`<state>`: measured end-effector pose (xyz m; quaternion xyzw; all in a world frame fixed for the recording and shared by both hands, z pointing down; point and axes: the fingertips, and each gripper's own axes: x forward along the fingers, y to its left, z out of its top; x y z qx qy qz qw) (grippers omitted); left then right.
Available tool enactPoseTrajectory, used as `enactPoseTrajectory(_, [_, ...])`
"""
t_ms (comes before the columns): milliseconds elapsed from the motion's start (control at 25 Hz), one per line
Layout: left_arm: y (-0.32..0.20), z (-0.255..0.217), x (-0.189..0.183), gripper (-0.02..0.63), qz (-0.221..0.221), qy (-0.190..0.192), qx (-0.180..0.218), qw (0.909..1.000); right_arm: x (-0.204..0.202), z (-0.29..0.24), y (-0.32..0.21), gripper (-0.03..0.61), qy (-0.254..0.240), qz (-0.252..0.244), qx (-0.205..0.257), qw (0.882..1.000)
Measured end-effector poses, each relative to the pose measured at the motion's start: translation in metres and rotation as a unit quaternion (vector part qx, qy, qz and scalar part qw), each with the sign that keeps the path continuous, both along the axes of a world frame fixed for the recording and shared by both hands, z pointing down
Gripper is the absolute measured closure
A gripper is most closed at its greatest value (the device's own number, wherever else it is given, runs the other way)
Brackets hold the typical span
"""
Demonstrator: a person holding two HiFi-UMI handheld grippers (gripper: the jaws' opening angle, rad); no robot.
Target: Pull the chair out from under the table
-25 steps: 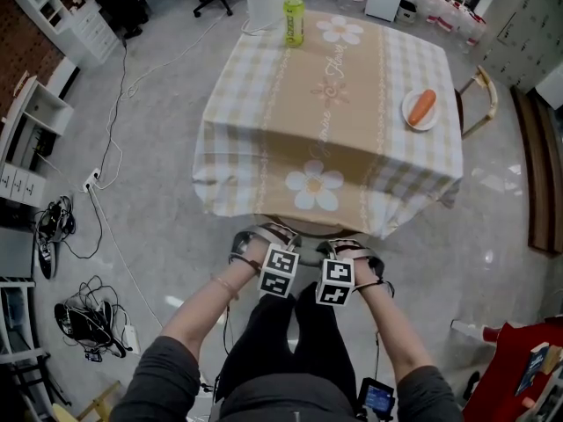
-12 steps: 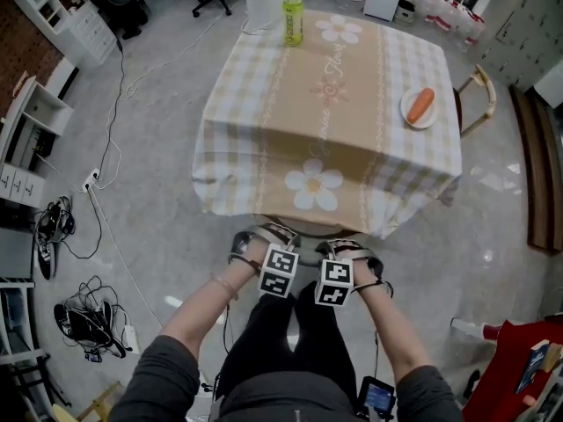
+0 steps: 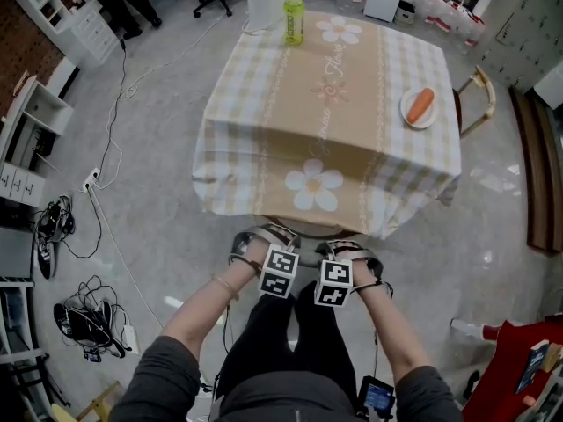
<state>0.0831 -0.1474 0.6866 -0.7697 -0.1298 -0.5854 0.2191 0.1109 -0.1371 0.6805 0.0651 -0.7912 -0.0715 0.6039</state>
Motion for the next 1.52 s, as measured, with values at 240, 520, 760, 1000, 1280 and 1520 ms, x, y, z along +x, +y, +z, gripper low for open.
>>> enactPoseTrajectory(240, [0.006,0.000,-0.001,0.525,0.002,0.000,0.000,1.0000,-0.001,0.000,0.006,0.508,0.001,-0.001,-0.001,1.000])
enactPoseTrajectory(520, [0.011,0.001,-0.001,0.525,0.003,-0.001,-0.001,1.0000,-0.001,0.001,0.011,0.508,0.001,0.000,-0.002,1.000])
enactPoseTrajectory(760, [0.022,0.001,-0.004,0.525,0.004,-0.002,-0.002,1.0000,-0.004,0.000,0.022,0.508,0.002,-0.001,-0.002,1.000])
enactPoseTrajectory(1000, [0.030,0.001,-0.004,0.525,0.005,-0.001,-0.001,1.0000,-0.004,0.001,0.030,0.508,0.001,0.002,-0.001,1.000])
enactPoseTrajectory(1280, [0.031,0.001,-0.004,0.525,0.005,-0.001,0.000,1.0000,-0.004,0.001,0.031,0.508,0.006,0.003,0.001,1.000])
enactPoseTrajectory(1520, [0.033,0.002,-0.005,0.526,0.007,0.000,0.001,1.0000,-0.006,0.002,0.033,0.508,0.009,0.003,0.001,1.000])
